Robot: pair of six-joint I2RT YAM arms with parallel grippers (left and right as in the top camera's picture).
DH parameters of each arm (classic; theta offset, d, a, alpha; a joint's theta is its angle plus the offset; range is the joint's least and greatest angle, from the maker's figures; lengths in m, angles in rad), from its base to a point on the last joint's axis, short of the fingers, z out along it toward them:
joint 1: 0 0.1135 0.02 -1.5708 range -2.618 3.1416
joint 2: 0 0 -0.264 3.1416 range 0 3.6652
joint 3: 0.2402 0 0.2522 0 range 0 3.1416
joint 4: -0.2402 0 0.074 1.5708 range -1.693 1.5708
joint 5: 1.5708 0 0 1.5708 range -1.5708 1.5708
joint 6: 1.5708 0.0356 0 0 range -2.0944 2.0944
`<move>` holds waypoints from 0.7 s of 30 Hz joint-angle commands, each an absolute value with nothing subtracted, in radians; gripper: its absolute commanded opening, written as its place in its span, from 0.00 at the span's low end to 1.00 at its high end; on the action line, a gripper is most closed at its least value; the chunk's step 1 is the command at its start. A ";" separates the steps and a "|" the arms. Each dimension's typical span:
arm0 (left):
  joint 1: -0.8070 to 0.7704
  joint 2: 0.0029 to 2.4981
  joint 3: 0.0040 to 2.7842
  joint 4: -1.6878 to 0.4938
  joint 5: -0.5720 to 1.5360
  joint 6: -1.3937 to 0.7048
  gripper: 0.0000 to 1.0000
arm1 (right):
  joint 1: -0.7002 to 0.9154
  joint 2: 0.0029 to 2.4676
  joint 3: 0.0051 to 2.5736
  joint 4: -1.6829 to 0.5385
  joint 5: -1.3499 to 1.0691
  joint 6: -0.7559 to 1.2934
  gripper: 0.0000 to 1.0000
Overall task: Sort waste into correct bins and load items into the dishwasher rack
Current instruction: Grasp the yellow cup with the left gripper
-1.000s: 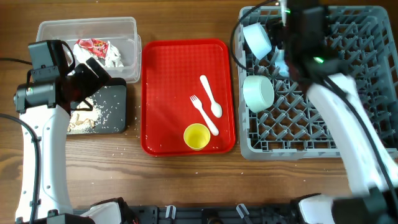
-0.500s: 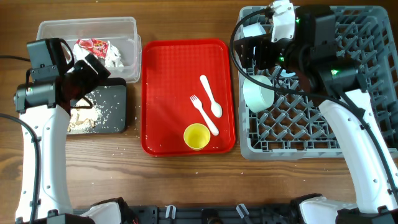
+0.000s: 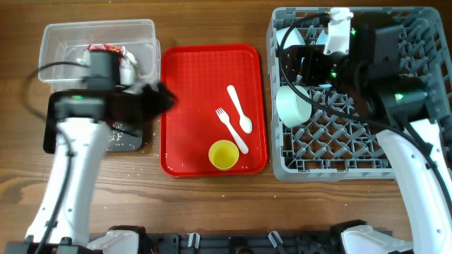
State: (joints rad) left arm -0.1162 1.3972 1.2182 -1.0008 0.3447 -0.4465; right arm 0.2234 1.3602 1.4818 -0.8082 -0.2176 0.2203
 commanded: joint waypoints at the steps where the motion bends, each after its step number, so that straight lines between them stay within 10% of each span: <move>1: -0.320 1.450 1.164 -0.956 0.361 -0.428 0.93 | 0.221 1.351 1.485 -0.823 -0.172 0.236 1.00; 12: -0.551 1.723 1.162 -0.985 0.267 -0.592 0.46 | 0.221 1.351 1.485 -0.831 -0.146 0.235 1.00; 16: -0.553 1.724 1.162 -0.985 0.203 -0.592 0.04 | 0.221 1.352 1.485 -0.832 -0.146 0.235 1.00; 21: -0.551 1.722 1.163 -0.999 0.181 -0.591 0.04 | 0.221 1.352 1.485 -0.840 -0.149 0.236 1.00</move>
State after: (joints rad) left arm -0.5499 1.7264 1.1694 -0.9936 0.2092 -0.5861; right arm 0.2234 1.3594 1.4818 -0.8352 -0.1658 0.2237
